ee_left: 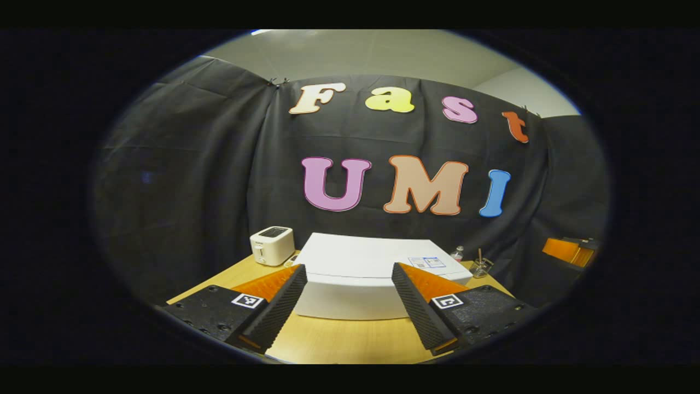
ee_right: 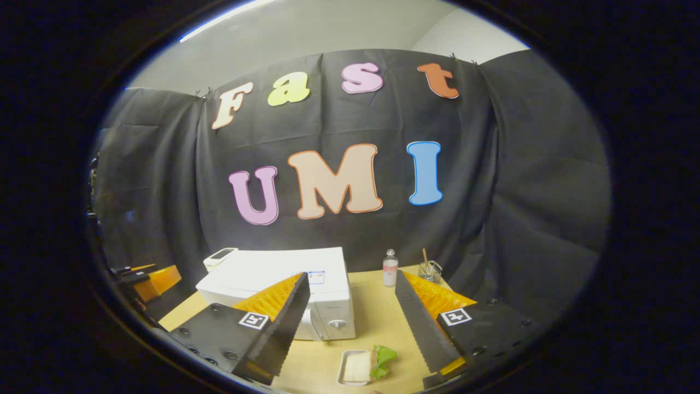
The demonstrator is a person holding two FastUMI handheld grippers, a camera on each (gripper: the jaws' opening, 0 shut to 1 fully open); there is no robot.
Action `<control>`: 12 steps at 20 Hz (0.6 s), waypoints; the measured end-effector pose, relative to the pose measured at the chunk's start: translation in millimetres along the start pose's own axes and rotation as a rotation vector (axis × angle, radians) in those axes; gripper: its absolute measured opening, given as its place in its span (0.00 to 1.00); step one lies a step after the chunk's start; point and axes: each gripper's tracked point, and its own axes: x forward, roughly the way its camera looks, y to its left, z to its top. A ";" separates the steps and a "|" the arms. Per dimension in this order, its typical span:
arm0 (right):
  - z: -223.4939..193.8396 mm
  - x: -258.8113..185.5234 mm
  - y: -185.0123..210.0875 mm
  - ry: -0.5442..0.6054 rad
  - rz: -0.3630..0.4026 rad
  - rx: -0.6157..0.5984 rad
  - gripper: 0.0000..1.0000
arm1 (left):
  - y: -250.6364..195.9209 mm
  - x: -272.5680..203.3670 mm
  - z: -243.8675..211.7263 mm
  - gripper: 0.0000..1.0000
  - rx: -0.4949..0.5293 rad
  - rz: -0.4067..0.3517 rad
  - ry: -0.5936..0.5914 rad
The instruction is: Open the microwave oven with the left hand, put the food in, and close the microwave oven.
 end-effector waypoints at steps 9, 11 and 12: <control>-0.2 6.5 3.0 -0.009 0.010 0.014 0.92 | -8.0 5.0 0.5 0.96 -0.005 -0.024 -0.004; -0.8 8.9 0.2 -0.007 0.004 0.022 0.92 | -8.7 7.2 -5.4 0.96 0.002 -0.026 0.012; -0.8 9.7 -1.8 -0.006 0.000 0.024 0.91 | -9.9 8.7 -9.6 0.96 0.005 -0.028 0.022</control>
